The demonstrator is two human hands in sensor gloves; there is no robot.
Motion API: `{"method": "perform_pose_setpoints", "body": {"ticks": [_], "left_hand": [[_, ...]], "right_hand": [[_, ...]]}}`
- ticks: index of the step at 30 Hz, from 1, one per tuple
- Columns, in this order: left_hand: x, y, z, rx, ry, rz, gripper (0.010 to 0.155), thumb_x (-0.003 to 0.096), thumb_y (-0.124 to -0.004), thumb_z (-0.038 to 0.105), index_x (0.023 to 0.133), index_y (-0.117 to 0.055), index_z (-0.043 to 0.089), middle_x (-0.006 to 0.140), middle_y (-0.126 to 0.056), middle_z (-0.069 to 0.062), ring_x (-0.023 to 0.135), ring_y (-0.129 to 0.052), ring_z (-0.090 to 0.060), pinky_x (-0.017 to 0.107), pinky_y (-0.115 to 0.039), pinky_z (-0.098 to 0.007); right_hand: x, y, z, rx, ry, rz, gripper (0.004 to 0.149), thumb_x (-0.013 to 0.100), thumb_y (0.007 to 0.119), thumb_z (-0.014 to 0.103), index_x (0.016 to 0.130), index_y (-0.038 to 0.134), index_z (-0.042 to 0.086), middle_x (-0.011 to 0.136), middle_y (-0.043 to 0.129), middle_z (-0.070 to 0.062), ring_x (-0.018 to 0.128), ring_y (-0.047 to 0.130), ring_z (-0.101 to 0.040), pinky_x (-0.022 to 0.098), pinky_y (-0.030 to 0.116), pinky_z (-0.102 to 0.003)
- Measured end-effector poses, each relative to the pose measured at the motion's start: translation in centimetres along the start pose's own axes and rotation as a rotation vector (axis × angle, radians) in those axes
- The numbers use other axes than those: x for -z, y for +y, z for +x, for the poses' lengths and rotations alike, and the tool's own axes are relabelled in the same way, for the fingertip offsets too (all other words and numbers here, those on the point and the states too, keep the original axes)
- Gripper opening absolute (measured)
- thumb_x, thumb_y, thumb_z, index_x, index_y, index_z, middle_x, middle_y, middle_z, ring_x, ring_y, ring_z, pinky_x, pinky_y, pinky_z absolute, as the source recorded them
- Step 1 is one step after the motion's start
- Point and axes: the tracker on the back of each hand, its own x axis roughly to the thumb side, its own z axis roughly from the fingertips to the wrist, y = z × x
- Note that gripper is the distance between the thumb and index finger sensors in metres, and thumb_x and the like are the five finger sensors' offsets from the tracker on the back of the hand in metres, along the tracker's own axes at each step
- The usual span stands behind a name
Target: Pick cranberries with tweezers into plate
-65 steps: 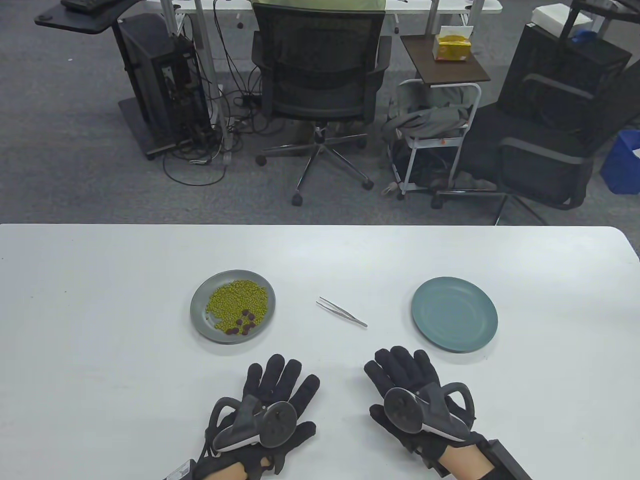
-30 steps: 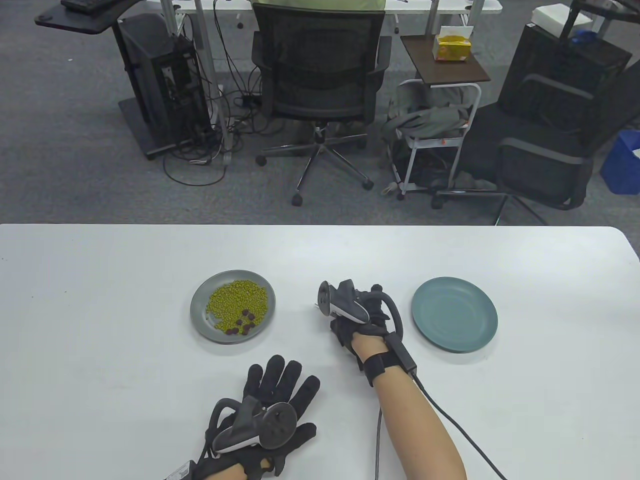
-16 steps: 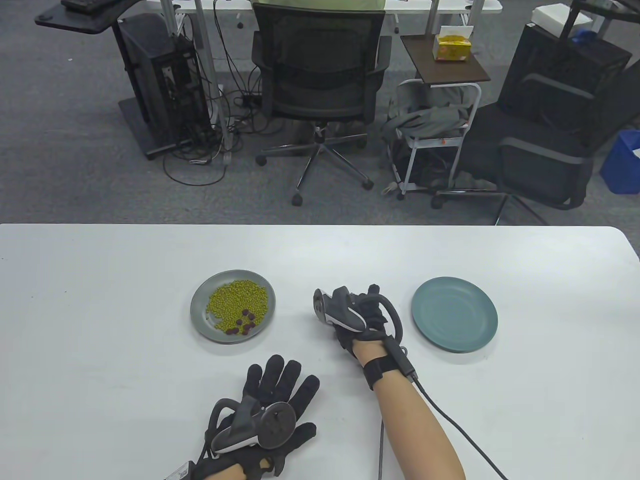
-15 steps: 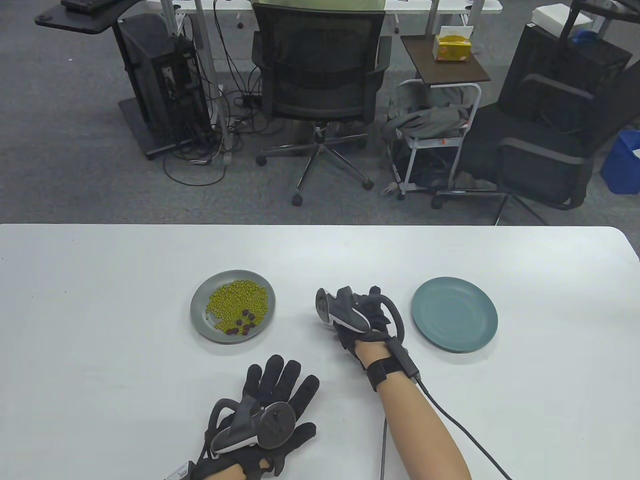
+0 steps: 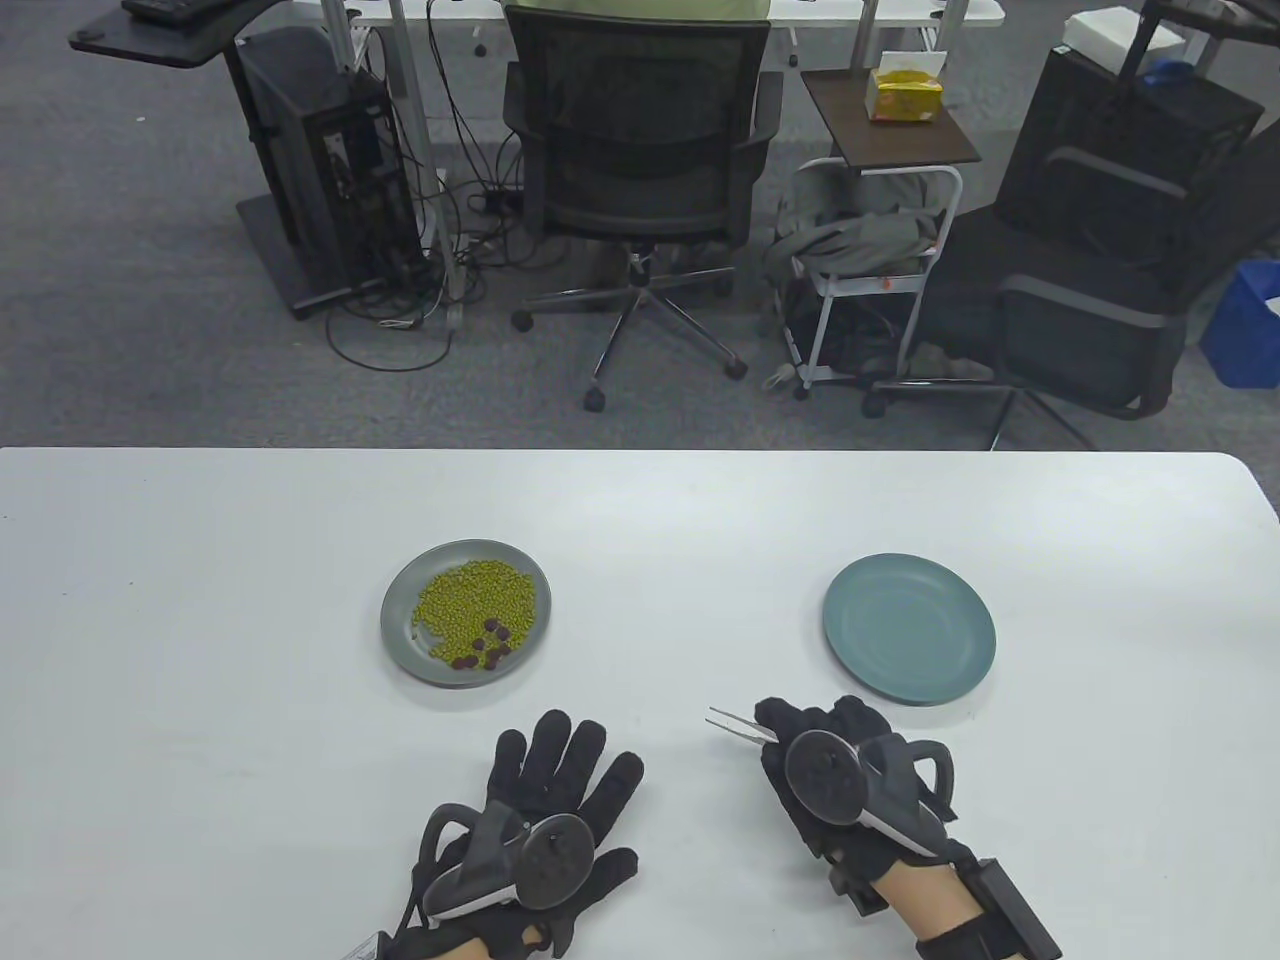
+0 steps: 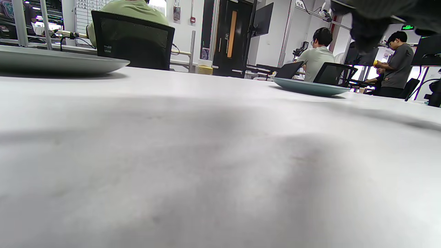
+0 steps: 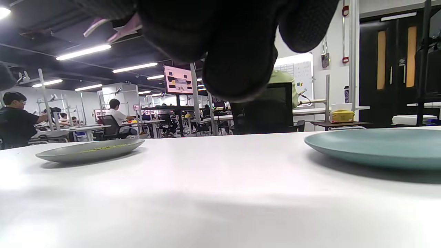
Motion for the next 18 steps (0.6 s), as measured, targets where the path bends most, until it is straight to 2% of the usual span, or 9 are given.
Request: {"method": "perform_pose_setpoints", "body": {"ticks": [3,14,18], "left_hand": [[0.1,-0.3,-0.1,0.010,0.008,-0.012,0.083,0.0441,-0.062,0.072,0.104,-0.010,0.048,0.114,-0.012,0.005,0.107,0.001,-0.031,0.074,-0.006,-0.061],[0.2,-0.6,-0.5,-0.006,0.031,-0.042,0.083,0.0440,-0.062,0.072,0.104,-0.010,0.048,0.114,-0.012,0.004,0.107,0.000,-0.032,0.074,-0.007,-0.061],[-0.4,0.5,-0.5,-0.060,0.074,-0.055,0.083,0.0447,-0.061,0.072,0.104,-0.008,0.048,0.114,-0.010,0.004,0.107,0.001,-0.033,0.073,-0.007,-0.062]], "right_hand": [[-0.6,0.5,-0.1,-0.012,-0.013,0.027,0.054,0.038,0.057,0.052,0.089,0.056,0.036,0.061,0.079,0.016,0.063,0.088,-0.011,0.075,0.052,-0.048],[-0.7,0.0,0.0,0.002,-0.055,-0.002,0.053,0.037,0.060,0.053,0.088,0.058,0.036,0.061,0.081,0.017,0.064,0.089,-0.011,0.076,0.052,-0.048],[-0.9,-0.2,0.0,0.012,-0.060,-0.010,0.054,0.037,0.060,0.053,0.088,0.058,0.036,0.061,0.081,0.017,0.065,0.089,-0.011,0.076,0.051,-0.048]]}}
